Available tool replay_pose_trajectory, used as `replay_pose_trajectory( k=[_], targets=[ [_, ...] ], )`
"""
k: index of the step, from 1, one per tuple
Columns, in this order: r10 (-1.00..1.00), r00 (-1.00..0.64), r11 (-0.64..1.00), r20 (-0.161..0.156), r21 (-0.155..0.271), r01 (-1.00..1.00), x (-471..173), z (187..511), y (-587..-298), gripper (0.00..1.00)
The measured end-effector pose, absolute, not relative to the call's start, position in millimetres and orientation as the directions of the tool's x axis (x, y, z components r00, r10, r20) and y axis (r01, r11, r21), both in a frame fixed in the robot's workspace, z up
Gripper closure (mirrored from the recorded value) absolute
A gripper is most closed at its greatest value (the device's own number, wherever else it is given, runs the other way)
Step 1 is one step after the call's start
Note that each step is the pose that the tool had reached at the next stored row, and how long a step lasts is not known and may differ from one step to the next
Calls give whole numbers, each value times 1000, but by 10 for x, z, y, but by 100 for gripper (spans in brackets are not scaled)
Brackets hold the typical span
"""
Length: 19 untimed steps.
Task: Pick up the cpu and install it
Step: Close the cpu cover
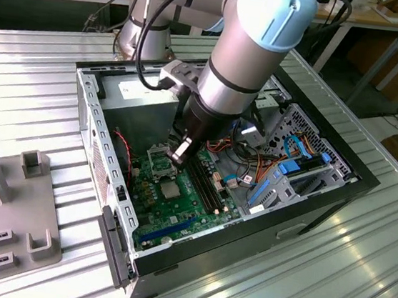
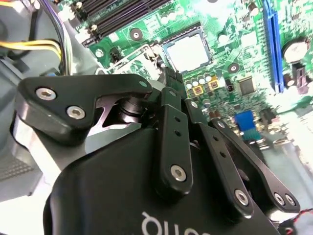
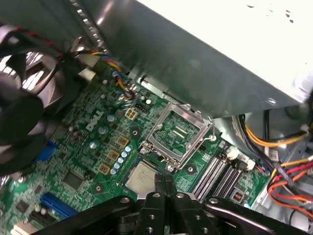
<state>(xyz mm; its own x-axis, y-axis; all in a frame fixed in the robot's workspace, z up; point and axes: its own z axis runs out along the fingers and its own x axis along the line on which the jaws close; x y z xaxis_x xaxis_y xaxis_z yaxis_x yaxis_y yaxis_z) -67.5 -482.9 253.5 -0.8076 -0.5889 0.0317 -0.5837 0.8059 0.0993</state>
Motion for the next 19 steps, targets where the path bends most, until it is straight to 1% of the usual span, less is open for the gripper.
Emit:
replay_pose_trajectory(
  k=[5,10,19],
  targets=[
    [-640,-768,767,32,99,-634,-656,2536,-4810,89],
    [-648,-761,760,32,99,-642,-582,2535,-4692,89],
    [-775,-631,631,29,96,-770,-574,2531,-4686,89]
  ],
)
